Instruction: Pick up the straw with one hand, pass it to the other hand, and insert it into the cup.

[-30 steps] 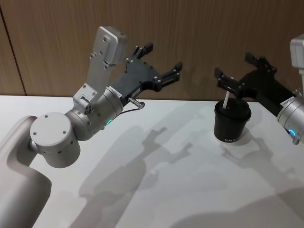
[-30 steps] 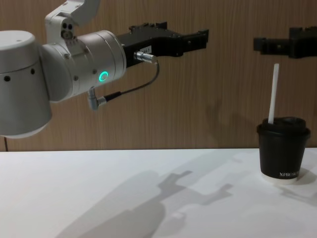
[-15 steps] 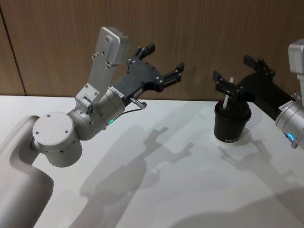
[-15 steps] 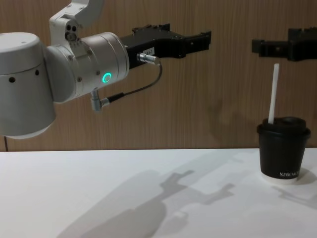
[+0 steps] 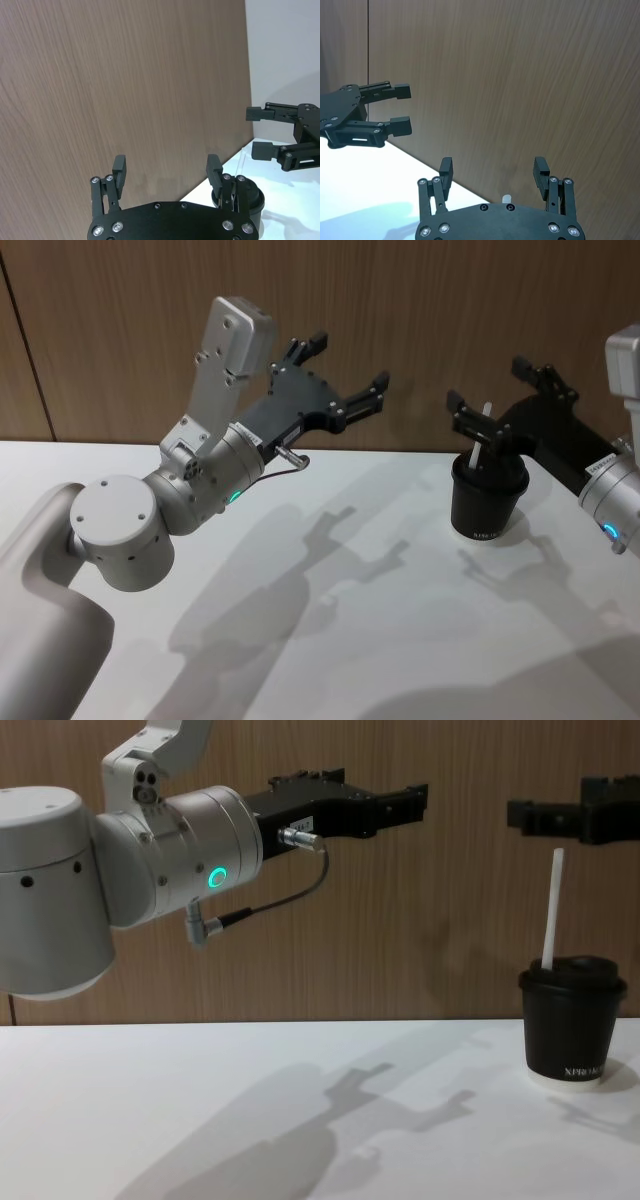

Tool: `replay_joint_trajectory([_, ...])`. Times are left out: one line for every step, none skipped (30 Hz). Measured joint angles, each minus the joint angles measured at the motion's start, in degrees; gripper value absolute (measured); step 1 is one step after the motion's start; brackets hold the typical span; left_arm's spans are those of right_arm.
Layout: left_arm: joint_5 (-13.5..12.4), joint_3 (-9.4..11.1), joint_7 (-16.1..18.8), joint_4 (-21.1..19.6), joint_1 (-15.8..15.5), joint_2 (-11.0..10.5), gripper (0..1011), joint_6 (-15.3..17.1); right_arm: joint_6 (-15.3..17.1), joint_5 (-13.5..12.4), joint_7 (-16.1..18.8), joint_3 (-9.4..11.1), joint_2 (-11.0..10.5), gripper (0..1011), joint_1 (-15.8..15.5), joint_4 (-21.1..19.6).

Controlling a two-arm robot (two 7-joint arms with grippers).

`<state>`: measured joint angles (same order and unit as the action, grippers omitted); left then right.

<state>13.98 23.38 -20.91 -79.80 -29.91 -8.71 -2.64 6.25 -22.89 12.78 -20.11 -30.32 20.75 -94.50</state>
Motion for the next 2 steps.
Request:
replay_joint_trajectory([0.0,0.0,0.0,0.0,0.0,0.0,1002,0.0,0.0,0.0,0.0,0.0,0.0,1001,0.0,0.0])
replay_joint_trajectory([0.0,0.0,0.0,0.0,0.0,0.0,1002,0.0,0.0,0.0,0.0,0.0,0.0,1001,0.0,0.0])
